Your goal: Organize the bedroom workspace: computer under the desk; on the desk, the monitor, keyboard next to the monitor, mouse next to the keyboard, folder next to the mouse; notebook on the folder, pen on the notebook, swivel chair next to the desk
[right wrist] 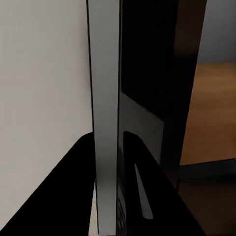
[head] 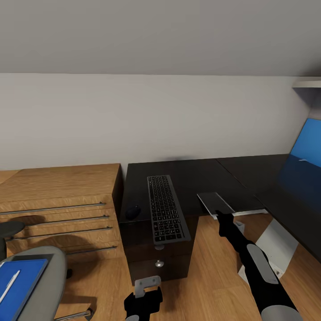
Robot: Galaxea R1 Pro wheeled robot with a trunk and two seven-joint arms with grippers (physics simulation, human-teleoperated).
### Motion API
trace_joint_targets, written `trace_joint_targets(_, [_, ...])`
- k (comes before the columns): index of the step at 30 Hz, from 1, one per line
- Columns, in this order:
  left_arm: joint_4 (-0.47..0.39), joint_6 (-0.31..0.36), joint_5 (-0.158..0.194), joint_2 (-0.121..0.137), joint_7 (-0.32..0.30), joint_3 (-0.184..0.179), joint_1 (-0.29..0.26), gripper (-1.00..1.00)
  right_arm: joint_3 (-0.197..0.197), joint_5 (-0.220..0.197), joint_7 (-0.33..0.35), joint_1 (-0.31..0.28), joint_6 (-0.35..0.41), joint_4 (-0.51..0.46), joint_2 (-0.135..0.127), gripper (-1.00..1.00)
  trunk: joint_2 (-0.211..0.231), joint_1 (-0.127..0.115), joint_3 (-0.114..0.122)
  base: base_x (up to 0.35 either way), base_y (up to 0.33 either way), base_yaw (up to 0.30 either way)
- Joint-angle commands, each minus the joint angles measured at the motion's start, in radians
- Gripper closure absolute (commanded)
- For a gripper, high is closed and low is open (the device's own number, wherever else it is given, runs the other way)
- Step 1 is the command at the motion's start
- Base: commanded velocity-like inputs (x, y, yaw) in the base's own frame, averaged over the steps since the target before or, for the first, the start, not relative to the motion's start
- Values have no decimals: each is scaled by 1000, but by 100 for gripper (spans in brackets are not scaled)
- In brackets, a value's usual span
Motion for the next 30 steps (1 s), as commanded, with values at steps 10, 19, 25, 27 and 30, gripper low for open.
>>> trace_joint_targets(10, [-9,4,4,0,7,-1,-1,-100,-2,-39,1,5,12,4,4,100,0,0,-1,0,0,0])
trace_joint_targets(19, [-9,5,5,0,7,-1,-1,-100,-1,-79,2,5,13,6,6,100,0,0,-1,0,0,0])
trace_joint_targets(25, [-9,5,5,0,7,-1,-1,-100,4,48,1,5,13,50,7,100,0,0,-1,0,0,0])
trace_joint_targets(27, [-9,5,5,0,7,-1,-1,-100,5,48,0,5,13,50,8,100,0,0,-1,0,0,2])
trace_joint_targets(30, [-9,5,5,0,7,-1,-1,-100,5,48,-1,5,12,50,9,100,0,0,0,0,0,77])
